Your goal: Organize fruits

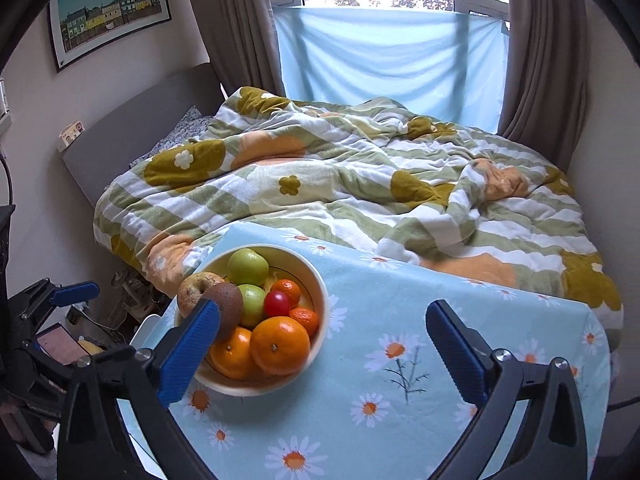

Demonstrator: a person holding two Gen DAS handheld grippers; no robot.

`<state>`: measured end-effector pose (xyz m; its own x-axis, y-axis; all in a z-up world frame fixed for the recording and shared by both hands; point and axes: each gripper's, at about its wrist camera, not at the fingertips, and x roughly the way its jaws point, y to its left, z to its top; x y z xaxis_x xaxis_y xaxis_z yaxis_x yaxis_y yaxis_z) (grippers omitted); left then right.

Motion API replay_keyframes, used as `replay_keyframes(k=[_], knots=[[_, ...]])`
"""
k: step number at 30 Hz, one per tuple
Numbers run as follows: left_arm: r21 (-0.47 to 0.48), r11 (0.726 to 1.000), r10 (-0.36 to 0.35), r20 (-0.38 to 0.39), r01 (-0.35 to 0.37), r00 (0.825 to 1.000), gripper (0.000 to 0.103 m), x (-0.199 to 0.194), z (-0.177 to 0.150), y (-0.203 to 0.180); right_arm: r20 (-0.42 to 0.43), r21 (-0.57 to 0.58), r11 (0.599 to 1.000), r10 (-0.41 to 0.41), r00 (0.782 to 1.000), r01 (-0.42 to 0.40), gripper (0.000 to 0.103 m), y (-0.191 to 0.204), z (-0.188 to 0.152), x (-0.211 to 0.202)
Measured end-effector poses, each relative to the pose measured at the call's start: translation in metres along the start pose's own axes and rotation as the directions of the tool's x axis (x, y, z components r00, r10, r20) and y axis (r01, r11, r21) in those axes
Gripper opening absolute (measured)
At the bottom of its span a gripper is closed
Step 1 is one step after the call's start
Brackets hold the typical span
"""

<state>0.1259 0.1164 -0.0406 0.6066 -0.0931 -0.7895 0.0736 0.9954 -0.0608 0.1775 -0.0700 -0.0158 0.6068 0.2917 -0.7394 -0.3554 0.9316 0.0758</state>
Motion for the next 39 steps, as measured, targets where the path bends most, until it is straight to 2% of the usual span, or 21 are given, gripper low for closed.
replay_keyframes(k=[8,16,23,39], knots=[[-0.027,0.999,0.027,0.105,-0.025,0.994,0.103,-0.055,0.006,-0.046,0.018,0.082,0.984,-0.162,0.987,0.160,0.103,-0.025,-0.022,-0.080],[-0.023,0.998,0.063,0.169,-0.061,0.984,0.103,-0.084,-0.004,-0.073,0.010,0.166,0.957,-0.241,0.970,0.236,0.103,-0.044,-0.049,-0.114],[-0.004,0.998,0.063,0.202,-0.063,0.977,0.103,-0.095,-0.012,-0.085,0.009,0.193,0.942,-0.281,0.960,0.274,0.103,-0.050,-0.067,-0.130],[0.002,0.999,0.052,0.199,-0.054,0.979,0.103,-0.100,-0.014,-0.088,0.029,0.207,0.933,-0.308,0.951,0.295,0.102,-0.054,-0.072,-0.141]])
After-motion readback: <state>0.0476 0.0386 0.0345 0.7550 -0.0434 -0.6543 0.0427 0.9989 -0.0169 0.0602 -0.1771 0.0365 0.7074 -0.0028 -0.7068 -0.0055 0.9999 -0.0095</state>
